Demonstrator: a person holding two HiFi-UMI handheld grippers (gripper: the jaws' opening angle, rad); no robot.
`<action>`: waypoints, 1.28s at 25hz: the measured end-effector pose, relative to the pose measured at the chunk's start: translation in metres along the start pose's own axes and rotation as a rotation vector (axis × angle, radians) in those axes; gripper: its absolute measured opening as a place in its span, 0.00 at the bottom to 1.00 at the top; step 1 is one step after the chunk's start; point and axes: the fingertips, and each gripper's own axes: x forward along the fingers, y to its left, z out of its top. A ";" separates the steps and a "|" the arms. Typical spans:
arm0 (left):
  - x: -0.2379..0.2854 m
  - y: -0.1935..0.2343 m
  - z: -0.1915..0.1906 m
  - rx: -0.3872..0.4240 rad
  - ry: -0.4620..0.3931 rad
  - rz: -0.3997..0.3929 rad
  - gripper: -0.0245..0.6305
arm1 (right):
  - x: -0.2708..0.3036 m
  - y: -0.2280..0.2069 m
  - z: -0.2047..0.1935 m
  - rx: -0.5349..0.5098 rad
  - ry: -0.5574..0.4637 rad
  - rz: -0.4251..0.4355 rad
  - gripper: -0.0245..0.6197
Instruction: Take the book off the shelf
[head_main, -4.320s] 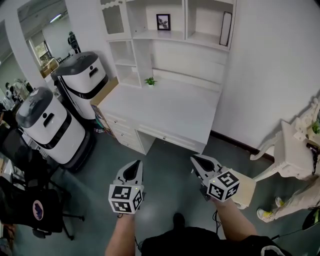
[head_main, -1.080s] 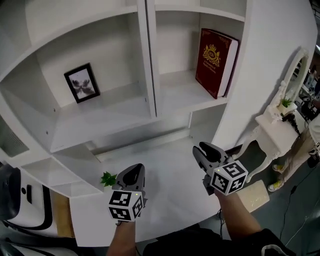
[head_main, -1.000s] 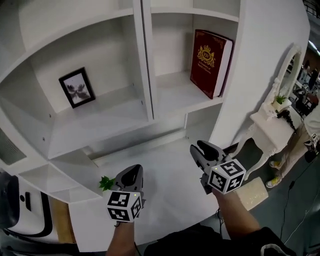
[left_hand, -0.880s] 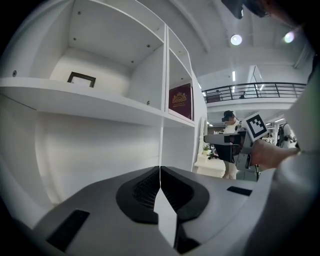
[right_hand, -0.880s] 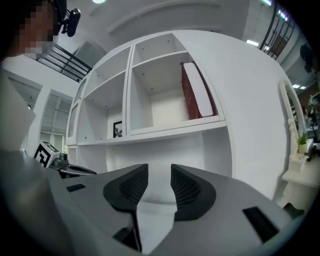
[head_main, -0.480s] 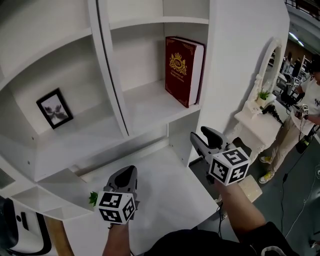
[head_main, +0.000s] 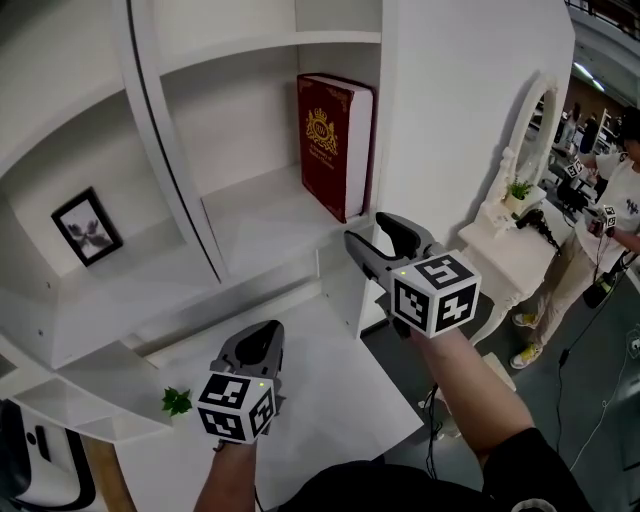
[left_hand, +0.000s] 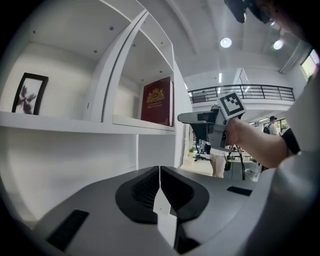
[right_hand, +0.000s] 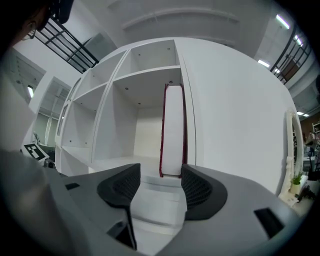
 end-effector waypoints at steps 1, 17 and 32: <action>0.002 -0.003 0.002 0.002 0.001 -0.004 0.06 | 0.003 -0.002 0.003 -0.004 0.000 0.003 0.44; 0.006 0.005 -0.008 0.004 0.046 0.034 0.06 | 0.034 -0.009 0.012 -0.018 -0.001 -0.016 0.44; 0.004 0.020 -0.016 -0.023 0.046 0.043 0.06 | 0.034 -0.013 0.012 -0.070 -0.027 -0.091 0.44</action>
